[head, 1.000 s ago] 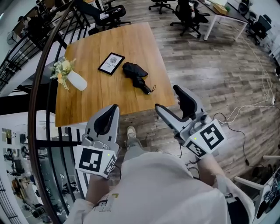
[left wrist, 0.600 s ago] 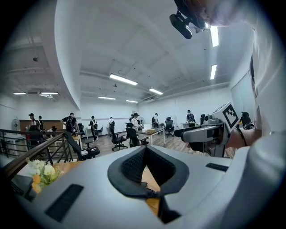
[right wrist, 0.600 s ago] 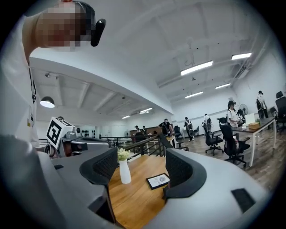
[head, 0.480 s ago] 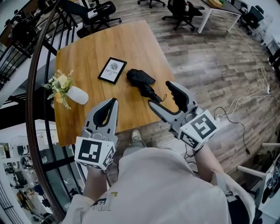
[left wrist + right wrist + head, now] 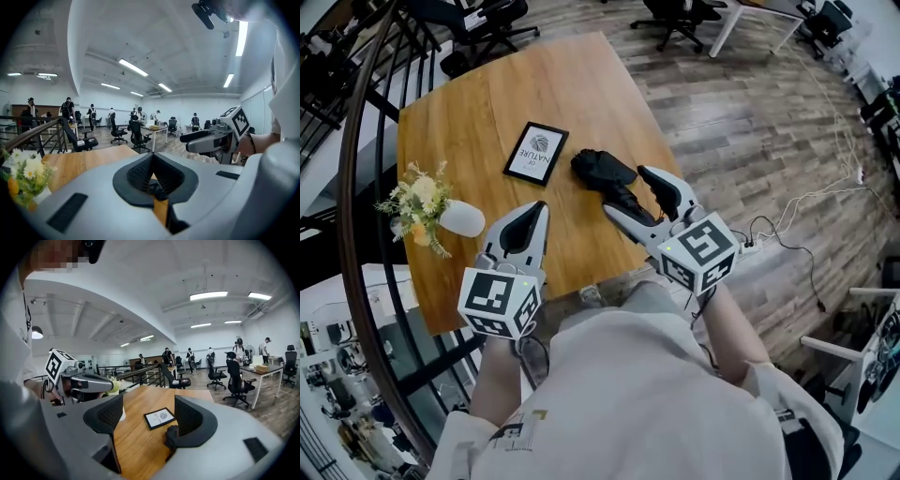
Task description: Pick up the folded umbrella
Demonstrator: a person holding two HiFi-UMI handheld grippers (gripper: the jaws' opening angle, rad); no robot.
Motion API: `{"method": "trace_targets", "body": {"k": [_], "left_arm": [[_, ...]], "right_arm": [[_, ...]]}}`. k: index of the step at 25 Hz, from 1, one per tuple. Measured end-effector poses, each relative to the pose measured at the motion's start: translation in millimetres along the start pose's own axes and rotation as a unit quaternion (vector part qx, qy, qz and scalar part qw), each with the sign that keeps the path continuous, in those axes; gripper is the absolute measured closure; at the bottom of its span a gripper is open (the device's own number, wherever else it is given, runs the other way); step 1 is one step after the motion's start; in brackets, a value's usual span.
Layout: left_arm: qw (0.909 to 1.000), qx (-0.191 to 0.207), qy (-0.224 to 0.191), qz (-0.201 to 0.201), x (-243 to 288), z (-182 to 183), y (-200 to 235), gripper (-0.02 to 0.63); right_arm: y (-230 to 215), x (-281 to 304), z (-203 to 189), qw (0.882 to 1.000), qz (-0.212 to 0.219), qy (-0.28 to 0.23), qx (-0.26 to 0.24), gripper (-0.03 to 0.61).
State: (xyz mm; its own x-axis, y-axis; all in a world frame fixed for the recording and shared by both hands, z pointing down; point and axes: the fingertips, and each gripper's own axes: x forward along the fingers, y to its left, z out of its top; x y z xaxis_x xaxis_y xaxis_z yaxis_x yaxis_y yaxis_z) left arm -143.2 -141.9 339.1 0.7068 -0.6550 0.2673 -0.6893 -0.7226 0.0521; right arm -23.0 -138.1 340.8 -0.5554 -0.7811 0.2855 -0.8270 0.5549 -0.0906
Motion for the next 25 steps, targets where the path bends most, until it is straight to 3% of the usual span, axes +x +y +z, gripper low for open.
{"method": "trace_targets", "body": {"k": [11, 17, 25], "left_arm": [[0.9961, -0.047, 0.069, 0.027, 74.2, -58.3, 28.2, 0.598], [0.9882, -0.085, 0.124, 0.029, 124.9, -108.4, 33.5, 0.598], [0.974, -0.117, 0.192, 0.025, 163.0, -180.0, 37.6, 0.598]], "right_arm": [[-62.5, 77.1, -85.0, 0.993, 0.027, 0.107, 0.039, 0.229], [-105.9, 119.2, -137.4, 0.984, 0.035, 0.164, 0.057, 0.229], [-125.9, 155.8, -213.9, 0.967, 0.029, 0.242, 0.07, 0.216]]}}
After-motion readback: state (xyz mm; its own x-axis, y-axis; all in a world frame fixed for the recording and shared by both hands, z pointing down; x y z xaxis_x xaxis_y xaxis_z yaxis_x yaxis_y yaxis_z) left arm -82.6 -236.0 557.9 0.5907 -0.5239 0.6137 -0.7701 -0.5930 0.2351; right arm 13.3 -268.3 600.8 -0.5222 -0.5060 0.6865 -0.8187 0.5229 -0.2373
